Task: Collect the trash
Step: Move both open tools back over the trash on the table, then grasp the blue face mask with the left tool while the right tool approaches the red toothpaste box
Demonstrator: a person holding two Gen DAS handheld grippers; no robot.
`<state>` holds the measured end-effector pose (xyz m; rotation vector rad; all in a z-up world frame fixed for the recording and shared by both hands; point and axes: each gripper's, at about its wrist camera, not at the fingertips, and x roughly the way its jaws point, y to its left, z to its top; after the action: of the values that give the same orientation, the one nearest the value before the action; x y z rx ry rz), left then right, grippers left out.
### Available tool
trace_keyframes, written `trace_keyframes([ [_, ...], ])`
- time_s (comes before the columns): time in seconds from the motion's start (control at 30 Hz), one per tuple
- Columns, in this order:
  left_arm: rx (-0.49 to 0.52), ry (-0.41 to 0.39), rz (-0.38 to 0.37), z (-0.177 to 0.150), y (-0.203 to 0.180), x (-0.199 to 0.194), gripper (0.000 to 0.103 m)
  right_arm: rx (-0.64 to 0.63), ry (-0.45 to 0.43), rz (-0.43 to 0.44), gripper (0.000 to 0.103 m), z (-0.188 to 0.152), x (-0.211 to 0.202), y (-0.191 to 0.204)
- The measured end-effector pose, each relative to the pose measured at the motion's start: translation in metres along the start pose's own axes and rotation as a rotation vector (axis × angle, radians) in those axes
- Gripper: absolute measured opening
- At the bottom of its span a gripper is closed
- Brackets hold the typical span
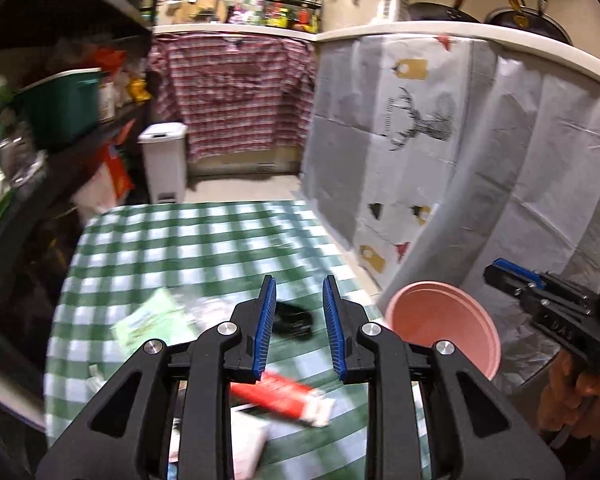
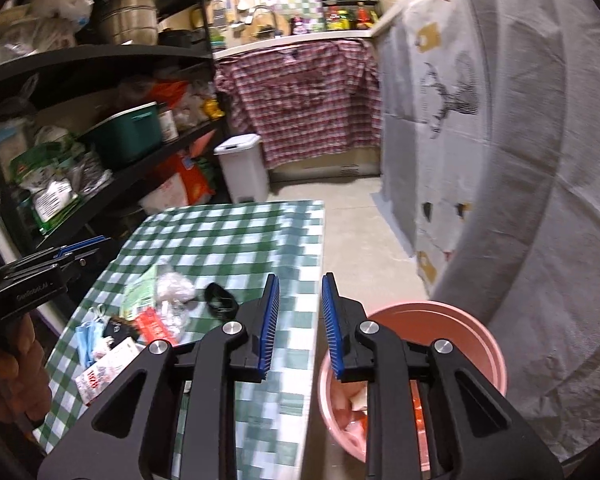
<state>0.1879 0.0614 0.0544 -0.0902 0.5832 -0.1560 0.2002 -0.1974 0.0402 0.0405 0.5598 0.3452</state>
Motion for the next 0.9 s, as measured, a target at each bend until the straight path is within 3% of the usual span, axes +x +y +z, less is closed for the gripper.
trace_keyframes([
  [0.13,-0.013,-0.003,0.055,-0.01,0.035,-0.015,0.024,-0.058,0.007,0.064,0.023,-0.004,0.007,0.025],
  [0.5,-0.115,0.081,0.187,-0.058,0.11,-0.028,0.024,-0.197,0.069,0.199,0.026,-0.02,0.041,0.086],
  [0.67,-0.138,0.107,0.238,-0.079,0.123,-0.024,0.024,-0.274,0.12,0.243,0.029,-0.034,0.063,0.113],
  [0.77,-0.134,0.14,0.229,-0.089,0.126,-0.015,0.026,-0.307,0.165,0.265,0.043,-0.042,0.077,0.121],
  [0.9,-0.135,0.184,0.225,-0.099,0.127,-0.003,0.033,-0.338,0.205,0.277,0.043,-0.05,0.091,0.127],
])
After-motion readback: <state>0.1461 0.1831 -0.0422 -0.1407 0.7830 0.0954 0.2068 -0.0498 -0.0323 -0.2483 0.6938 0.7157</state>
